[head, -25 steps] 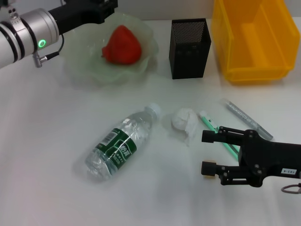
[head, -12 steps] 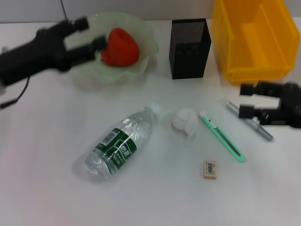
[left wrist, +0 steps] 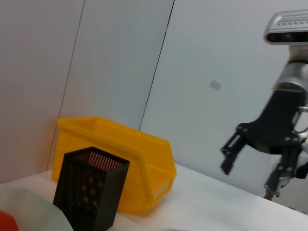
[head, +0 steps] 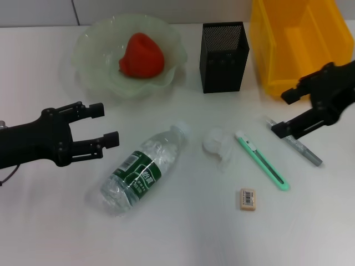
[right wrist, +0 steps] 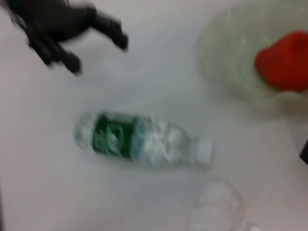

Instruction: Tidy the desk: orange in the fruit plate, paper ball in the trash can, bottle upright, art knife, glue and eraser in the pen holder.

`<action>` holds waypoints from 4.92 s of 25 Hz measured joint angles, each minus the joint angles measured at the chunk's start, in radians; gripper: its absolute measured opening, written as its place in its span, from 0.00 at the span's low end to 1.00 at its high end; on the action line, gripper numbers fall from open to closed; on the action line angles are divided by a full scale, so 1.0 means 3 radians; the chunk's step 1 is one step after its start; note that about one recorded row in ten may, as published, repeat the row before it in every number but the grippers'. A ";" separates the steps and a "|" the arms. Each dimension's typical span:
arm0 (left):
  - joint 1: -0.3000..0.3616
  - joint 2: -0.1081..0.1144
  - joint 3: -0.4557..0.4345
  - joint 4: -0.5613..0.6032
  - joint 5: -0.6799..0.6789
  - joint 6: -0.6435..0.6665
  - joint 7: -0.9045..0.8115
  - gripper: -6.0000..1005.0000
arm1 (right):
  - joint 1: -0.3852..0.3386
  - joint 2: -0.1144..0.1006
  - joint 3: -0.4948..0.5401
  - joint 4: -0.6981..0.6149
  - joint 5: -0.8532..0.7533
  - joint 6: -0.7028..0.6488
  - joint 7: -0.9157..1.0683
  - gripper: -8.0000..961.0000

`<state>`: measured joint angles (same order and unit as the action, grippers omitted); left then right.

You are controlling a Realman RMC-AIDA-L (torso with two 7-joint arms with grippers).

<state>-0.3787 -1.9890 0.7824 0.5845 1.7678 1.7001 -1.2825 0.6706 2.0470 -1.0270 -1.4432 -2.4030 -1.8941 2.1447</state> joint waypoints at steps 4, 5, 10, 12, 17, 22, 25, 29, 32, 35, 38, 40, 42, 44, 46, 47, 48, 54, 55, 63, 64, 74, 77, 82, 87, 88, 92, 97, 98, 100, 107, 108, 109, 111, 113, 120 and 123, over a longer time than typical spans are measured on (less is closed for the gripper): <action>0.0016 -0.0020 -0.0001 -0.0004 0.0034 0.0004 0.0000 0.84 | 0.0181 0.0099 -0.0186 0.0295 -0.0315 0.0292 -0.0059 0.78; 0.0018 -0.0023 -0.0005 -0.0005 0.0040 0.0005 -0.0001 0.84 | 0.0284 0.0112 -0.0375 0.0588 -0.0383 0.0548 -0.0031 0.78; 0.0015 -0.0030 -0.0013 -0.0005 0.0043 0.0002 0.0000 0.84 | 0.0578 0.0110 -0.0657 0.1401 -0.0429 0.1159 0.0068 0.78; 0.0008 -0.0031 -0.0013 -0.0005 0.0044 0.0002 0.0000 0.84 | 0.0620 0.0110 -0.0682 0.1512 -0.0435 0.1239 0.0078 0.78; 0.0000 -0.0032 -0.0016 -0.0005 0.0044 0.0002 0.0000 0.84 | 0.0746 0.0117 -0.0859 0.1893 -0.0422 0.1653 0.0094 0.78; 0.0005 -0.0040 -0.0006 -0.0006 0.0044 -0.0052 0.0000 0.84 | 0.0806 0.0129 -0.1005 0.2120 -0.0253 0.1932 0.0070 0.77; 0.0015 -0.0043 -0.0006 -0.0005 0.0044 -0.0072 0.0000 0.84 | 0.0836 0.0134 -0.1200 0.2309 -0.0145 0.2165 0.0059 0.77; 0.0020 -0.0047 -0.0006 -0.0005 0.0044 -0.0085 0.0000 0.84 | 0.0861 0.0139 -0.1266 0.2398 -0.0115 0.2261 0.0059 0.77; 0.0018 -0.0049 -0.0008 -0.0006 0.0044 -0.0092 0.0000 0.84 | 0.0848 0.0140 -0.1280 0.2398 0.0001 0.2273 0.0008 0.77; 0.0013 -0.0057 -0.0006 -0.0005 0.0044 -0.0119 0.0000 0.84 | 0.0835 0.0139 -0.1282 0.2387 0.0076 0.2265 -0.0048 0.76; 0.0012 -0.0058 -0.0004 -0.0006 0.0044 -0.0130 0.0000 0.84 | 0.0834 0.0139 -0.1283 0.2387 0.0077 0.2258 -0.0051 0.67; 0.0018 -0.0058 -0.0001 -0.0005 0.0043 -0.0134 0.0005 0.84 | 0.0801 0.0131 -0.1279 0.2322 0.0075 0.2201 -0.0050 0.60; 0.0022 -0.0058 0.0000 -0.0006 0.0044 -0.0136 0.0009 0.84 | 0.0759 0.0126 -0.1269 0.2236 0.0069 0.2146 -0.0041 0.53; 0.0027 -0.0058 -0.0003 -0.0011 0.0043 -0.0138 0.0018 0.84 | 0.0631 0.0118 -0.1234 0.1946 0.0053 0.1962 -0.0013 0.52; 0.0031 -0.0051 -0.0009 -0.0028 0.0043 -0.0138 0.0024 0.84 | 0.0479 0.0108 -0.1183 0.1577 0.0004 0.1747 0.0058 0.51; 0.0031 -0.0046 -0.0013 -0.0042 0.0043 -0.0138 0.0027 0.84 | 0.0411 0.0104 -0.1153 0.1401 -0.0042 0.1653 0.0109 0.50; 0.0031 -0.0044 -0.0013 -0.0048 0.0043 -0.0138 0.0029 0.84 | 0.0319 0.0102 -0.1108 0.1143 -0.0140 0.1527 0.0187 0.51; 0.0013 -0.0042 -0.0007 -0.0052 0.0043 -0.0138 0.0031 0.84 | -0.0001 0.0106 -0.0823 -0.0066 -0.0789 0.1075 0.0626 0.55; 0.0003 -0.0043 -0.0005 -0.0052 0.0044 -0.0138 0.0031 0.84 | -0.0050 0.0108 -0.0694 -0.0333 -0.0961 0.1085 0.0749 0.56; -0.0018 -0.0057 0.0000 -0.0052 0.0053 -0.0148 0.0031 0.84 | -0.0073 0.0107 -0.0390 -0.0059 -0.1139 0.2157 0.0960 0.61; -0.0020 -0.0058 0.0000 -0.0051 0.0056 -0.0153 0.0031 0.84 | -0.0060 0.0108 -0.0384 0.0078 -0.1139 0.2331 0.0960 0.61; -0.0021 -0.0058 0.0000 -0.0051 0.0070 -0.0161 -0.0010 0.84 | 0.0121 0.0103 -0.0273 0.0797 -0.1132 0.3023 0.0997 0.67; -0.0024 -0.0049 -0.0003 -0.0051 0.0070 -0.0165 -0.0054 0.84 | 0.0088 0.0108 -0.0265 0.0758 -0.1097 0.2997 0.0991 0.69; -0.0058 -0.0014 -0.0011 -0.0025 0.0071 -0.0167 -0.0249 0.84 | -0.0172 0.0103 -0.0199 0.0492 -0.0703 0.2726 0.0885 0.79; -0.0152 0.0024 -0.0003 0.0302 0.0220 -0.0166 -0.0873 0.84 | -0.0836 0.0101 0.0228 0.0210 0.0961 0.1746 -0.0080 0.81; -0.0152 0.0024 -0.0003 0.0302 0.0220 -0.0166 -0.0873 0.84 | -0.0946 0.0098 0.0360 0.0322 0.1328 0.1486 -0.0386 0.81; -0.0269 -0.0118 -0.0001 0.1056 0.0686 -0.0159 -0.1636 0.84 | -0.1151 0.0067 0.0659 0.0905 0.2044 0.0789 -0.1190 0.81; -0.0575 -0.0260 0.0443 0.1872 0.1229 -0.0264 -0.2848 0.84 | -0.1220 -0.0098 0.0946 0.2544 0.2186 0.0322 -0.2560 0.81; -0.0651 -0.0252 0.0655 0.1929 0.1285 -0.0339 -0.3101 0.84 | -0.1218 -0.0124 0.0946 0.2768 0.2169 0.0333 -0.2750 0.81; -0.0831 -0.0253 0.1030 0.2031 0.1463 -0.0497 -0.3587 0.84 | -0.1217 -0.0141 0.0945 0.2952 0.2155 0.0351 -0.2926 0.81; -0.1245 -0.0293 0.1894 0.2057 0.1964 -0.0927 -0.4415 0.84 | -0.1295 -0.0068 0.0923 0.3290 0.2115 0.0690 -0.3296 0.81; -0.1266 -0.0294 0.2019 0.2053 0.2036 -0.1003 -0.4505 0.84 | -0.1303 -0.0056 0.0919 0.3291 0.2104 0.0731 -0.3298 0.81; -0.1278 -0.0296 0.2080 0.2047 0.2074 -0.1049 -0.4555 0.84 | -0.1305 -0.0047 0.0920 0.3293 0.2090 0.0760 -0.3299 0.81; -0.1293 -0.0298 0.2189 0.2027 0.2136 -0.1110 -0.4631 0.84 | -0.1311 -0.0031 0.0930 0.3303 0.2043 0.0829 -0.3301 0.81; -0.1304 -0.0299 0.2289 0.2002 0.2171 -0.1167 -0.4691 0.84 | -0.1312 -0.0023 0.0926 0.3327 0.2017 0.0901 -0.3306 0.81; -0.1373 -0.0302 0.2646 0.1698 0.2189 -0.1477 -0.4840 0.82 | -0.1244 -0.0003 0.0909 0.3408 0.2005 0.1046 -0.3314 0.81; -0.1386 -0.0303 0.2763 0.1571 0.2176 -0.1628 -0.4868 0.80 | -0.1229 0.0003 0.0908 0.3409 0.2002 0.1050 -0.3315 0.81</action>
<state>-0.7946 -2.0799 1.6113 1.0557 2.4205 1.2117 -2.7429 0.3018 2.0480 -0.7547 -0.4205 -1.8025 -1.5790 1.1503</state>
